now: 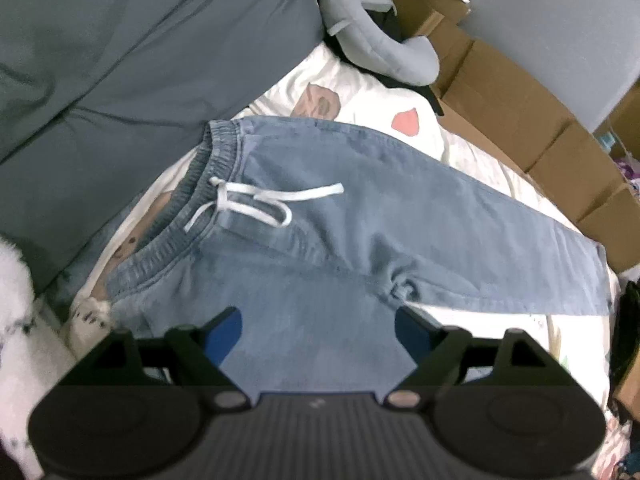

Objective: Fold clothes
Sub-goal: 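Open the left gripper and lift both grippers above the flat jeans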

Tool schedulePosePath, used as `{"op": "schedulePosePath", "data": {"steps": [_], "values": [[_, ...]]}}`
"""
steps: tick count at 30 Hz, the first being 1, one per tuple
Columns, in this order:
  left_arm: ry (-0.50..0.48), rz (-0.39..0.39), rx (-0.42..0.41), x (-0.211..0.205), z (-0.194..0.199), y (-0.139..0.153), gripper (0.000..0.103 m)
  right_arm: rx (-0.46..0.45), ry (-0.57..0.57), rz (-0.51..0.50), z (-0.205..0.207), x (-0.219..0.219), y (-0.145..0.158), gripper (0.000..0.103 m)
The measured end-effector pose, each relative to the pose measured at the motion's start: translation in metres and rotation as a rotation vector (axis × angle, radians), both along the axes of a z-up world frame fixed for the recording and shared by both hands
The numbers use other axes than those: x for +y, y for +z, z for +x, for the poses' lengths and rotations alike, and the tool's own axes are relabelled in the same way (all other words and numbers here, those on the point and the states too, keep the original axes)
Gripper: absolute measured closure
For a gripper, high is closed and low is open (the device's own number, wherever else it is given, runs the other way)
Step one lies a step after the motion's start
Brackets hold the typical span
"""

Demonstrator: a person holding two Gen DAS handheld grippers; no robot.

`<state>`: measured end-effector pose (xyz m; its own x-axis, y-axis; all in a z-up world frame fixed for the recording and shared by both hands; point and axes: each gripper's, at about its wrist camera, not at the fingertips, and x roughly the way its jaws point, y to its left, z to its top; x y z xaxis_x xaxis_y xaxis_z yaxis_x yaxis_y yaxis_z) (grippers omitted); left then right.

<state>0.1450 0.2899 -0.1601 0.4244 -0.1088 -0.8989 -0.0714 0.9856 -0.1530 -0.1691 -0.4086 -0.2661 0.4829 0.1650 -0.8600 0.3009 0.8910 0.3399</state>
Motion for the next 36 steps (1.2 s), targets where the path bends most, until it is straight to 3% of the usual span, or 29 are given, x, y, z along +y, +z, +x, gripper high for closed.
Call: {"op": "schedulePosePath", "data": {"steps": [7,16,20,24,36], "values": [[0.017,-0.009,-0.029,0.0,-0.036,0.024,0.013,-0.035,-0.029,0.004,-0.017,-0.011,0.026,0.041],[0.027,-0.001,-0.04,-0.01,-0.07,0.037,0.009,-0.066,-0.064,0.04,-0.038,-0.025,0.048,0.04],[0.033,-0.011,-0.045,-0.014,-0.082,0.041,0.008,-0.085,-0.066,0.055,-0.046,-0.03,0.056,0.034],[0.047,-0.015,-0.043,-0.018,-0.093,0.041,0.008,-0.099,-0.07,0.056,-0.055,-0.034,0.063,0.024],[0.116,-0.016,0.003,-0.015,-0.121,0.019,0.007,-0.055,-0.086,0.074,-0.088,-0.048,0.048,0.024]]}}
